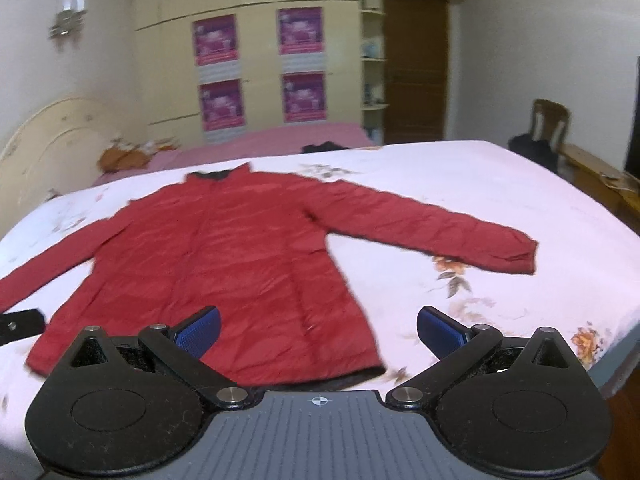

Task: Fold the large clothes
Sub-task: 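Grasp the red jacket's sleeve cuff with the right gripper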

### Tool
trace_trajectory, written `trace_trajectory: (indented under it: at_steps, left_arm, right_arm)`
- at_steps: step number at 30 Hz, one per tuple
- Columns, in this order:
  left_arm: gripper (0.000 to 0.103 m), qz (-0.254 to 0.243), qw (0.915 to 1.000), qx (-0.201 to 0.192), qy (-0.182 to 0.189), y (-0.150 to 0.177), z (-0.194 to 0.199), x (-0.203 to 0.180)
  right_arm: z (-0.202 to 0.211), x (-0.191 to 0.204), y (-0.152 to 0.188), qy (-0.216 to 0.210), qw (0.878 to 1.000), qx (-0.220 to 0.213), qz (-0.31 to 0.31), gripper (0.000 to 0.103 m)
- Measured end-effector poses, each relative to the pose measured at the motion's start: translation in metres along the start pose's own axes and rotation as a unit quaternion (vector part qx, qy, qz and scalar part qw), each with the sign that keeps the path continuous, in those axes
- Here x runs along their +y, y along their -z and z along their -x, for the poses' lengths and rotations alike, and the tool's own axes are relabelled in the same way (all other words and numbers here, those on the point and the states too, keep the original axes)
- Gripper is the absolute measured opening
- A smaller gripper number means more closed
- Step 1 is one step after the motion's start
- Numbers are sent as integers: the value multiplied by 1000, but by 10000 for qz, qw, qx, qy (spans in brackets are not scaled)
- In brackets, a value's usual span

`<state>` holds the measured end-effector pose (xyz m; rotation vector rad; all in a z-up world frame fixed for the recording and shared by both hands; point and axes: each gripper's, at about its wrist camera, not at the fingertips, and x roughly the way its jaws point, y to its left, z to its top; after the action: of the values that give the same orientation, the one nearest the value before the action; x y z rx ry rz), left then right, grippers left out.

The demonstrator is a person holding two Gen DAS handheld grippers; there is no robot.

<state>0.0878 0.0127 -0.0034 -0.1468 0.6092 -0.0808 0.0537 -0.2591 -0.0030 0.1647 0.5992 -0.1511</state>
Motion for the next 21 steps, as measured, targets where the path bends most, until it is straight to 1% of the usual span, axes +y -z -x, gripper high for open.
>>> trace_trajectory:
  at_steps: [2, 4, 5, 7, 8, 9, 10, 11, 14, 18, 19, 21]
  left_arm:
    - [103, -136, 9999, 51, -26, -7, -15, -5]
    - [103, -167, 9996, 199, -79, -12, -30, -7]
    - [103, -145, 9994, 307, 30, -13, -38, -6]
    - [103, -133, 9990, 387, 192, -20, -53, -5]
    - [103, -175, 9989, 394, 203, -23, -58, -4]
    - [103, -240, 9985, 414, 256, -27, -66, -5]
    - [103, -279, 9982, 446, 289, -29, -72, -5]
    - [103, -348, 9984, 336, 275, -34, -76, -7]
    - [103, -527, 9975, 304, 351, -39, -94, -7]
    - [103, -501, 9980, -114, 355, -42, -109, -5]
    - [103, -506, 9981, -121, 319, -45, -114, -7]
    - [103, -471, 9983, 22, 351, -48, -126, -11]
  right_arm:
    - [-10, -4, -7, 82, 9998, -37, -157, 103]
    - [-22, -7, -15, 134, 9993, -65, -347, 103]
    - [-27, -9, -19, 173, 9990, -89, -414, 103]
    - [-40, -12, -27, 255, 9982, -90, -536, 103]
    - [-47, -16, -31, 139, 9978, -44, -647, 103]
    - [-52, -22, -35, -41, 9968, -45, -795, 103]
    - [-56, -26, -38, -121, 9955, -89, -940, 103]
    - [-60, -30, -41, -107, 9943, -136, -1051, 103]
    - [-74, -43, -49, 42, 9919, -240, -1246, 103]
    - [-93, -67, -50, 283, 9875, -285, -1527, 103]
    - [-96, -75, -50, 361, 9857, -281, -1622, 103]
    - [-100, -95, -49, 441, 9807, -353, -1873, 103]
